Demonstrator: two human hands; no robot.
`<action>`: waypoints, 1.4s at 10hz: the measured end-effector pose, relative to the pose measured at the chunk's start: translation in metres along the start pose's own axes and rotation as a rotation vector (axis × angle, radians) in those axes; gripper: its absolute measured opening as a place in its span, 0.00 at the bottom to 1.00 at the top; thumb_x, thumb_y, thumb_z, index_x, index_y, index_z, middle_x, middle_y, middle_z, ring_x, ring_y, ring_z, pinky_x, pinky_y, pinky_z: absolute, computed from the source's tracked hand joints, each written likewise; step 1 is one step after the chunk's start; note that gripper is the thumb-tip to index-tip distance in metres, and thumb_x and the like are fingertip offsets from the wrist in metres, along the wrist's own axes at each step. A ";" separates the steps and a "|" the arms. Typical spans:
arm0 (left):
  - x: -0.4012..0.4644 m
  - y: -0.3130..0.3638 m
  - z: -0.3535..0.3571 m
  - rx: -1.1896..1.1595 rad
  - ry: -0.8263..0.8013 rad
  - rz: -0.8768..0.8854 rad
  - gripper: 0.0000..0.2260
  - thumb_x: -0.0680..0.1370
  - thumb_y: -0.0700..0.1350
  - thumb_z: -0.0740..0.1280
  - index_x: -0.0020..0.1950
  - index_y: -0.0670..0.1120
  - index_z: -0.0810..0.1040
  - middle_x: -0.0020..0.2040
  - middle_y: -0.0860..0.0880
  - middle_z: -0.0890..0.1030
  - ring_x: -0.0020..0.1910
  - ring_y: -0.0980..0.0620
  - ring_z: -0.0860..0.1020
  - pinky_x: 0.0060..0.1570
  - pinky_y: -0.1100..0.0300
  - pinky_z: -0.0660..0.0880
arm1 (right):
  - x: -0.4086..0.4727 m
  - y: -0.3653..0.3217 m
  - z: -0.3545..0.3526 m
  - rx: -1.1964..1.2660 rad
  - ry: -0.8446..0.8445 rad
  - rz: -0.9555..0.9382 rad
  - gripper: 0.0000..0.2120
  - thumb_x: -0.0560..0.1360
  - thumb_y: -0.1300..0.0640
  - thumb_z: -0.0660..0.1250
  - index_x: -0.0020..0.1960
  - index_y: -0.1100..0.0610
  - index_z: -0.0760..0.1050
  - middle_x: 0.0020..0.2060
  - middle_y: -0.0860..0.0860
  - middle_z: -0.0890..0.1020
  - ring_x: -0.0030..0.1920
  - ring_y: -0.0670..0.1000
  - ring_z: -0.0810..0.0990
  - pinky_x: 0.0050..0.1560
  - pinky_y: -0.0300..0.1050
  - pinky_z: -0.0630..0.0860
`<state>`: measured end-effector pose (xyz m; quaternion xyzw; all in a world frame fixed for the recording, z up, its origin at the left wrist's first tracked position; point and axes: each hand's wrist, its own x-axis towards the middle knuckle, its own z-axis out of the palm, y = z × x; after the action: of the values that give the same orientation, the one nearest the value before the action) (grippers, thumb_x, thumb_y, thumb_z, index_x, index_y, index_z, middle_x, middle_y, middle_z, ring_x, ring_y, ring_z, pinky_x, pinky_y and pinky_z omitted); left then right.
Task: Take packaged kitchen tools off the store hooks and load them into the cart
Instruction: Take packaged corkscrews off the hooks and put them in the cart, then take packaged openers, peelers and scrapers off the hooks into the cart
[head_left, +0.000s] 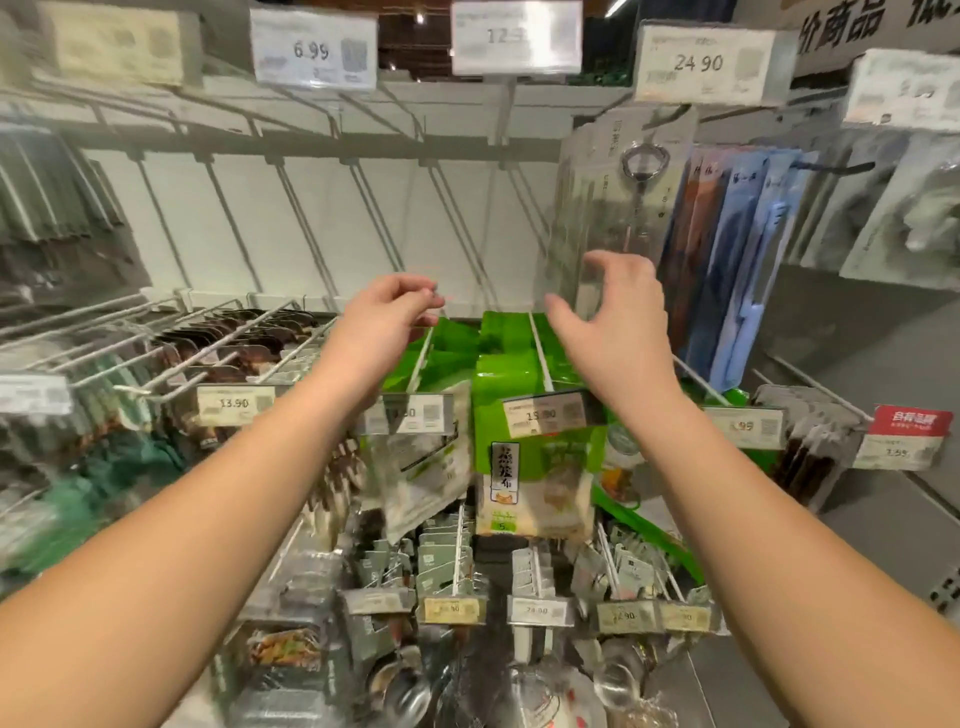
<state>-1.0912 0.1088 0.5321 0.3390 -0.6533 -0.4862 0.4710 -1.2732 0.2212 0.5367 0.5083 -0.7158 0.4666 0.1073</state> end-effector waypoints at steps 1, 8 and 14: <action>-0.036 -0.014 -0.073 0.117 0.089 -0.013 0.08 0.81 0.39 0.64 0.48 0.51 0.78 0.48 0.49 0.84 0.46 0.52 0.80 0.52 0.56 0.76 | -0.021 -0.052 0.039 0.040 -0.182 -0.115 0.25 0.77 0.48 0.67 0.70 0.57 0.72 0.65 0.54 0.75 0.66 0.53 0.74 0.69 0.50 0.68; -0.460 -0.179 -0.591 1.083 0.279 -0.908 0.12 0.83 0.48 0.59 0.61 0.47 0.78 0.60 0.44 0.80 0.55 0.44 0.80 0.48 0.54 0.75 | -0.433 -0.409 0.391 -0.100 -1.501 -0.742 0.21 0.79 0.43 0.61 0.67 0.53 0.75 0.63 0.54 0.79 0.59 0.56 0.78 0.58 0.52 0.77; -0.443 -0.310 -0.848 0.871 0.314 -1.263 0.14 0.83 0.48 0.59 0.65 0.46 0.77 0.63 0.45 0.79 0.58 0.43 0.78 0.52 0.55 0.75 | -0.545 -0.587 0.684 -0.056 -1.818 -0.653 0.10 0.82 0.48 0.59 0.43 0.47 0.70 0.36 0.46 0.72 0.38 0.50 0.72 0.49 0.49 0.76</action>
<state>-0.1495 0.1474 0.1807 0.8655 -0.3944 -0.3082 0.0167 -0.3175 0.0034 0.1520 0.8466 -0.3599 -0.1751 -0.3509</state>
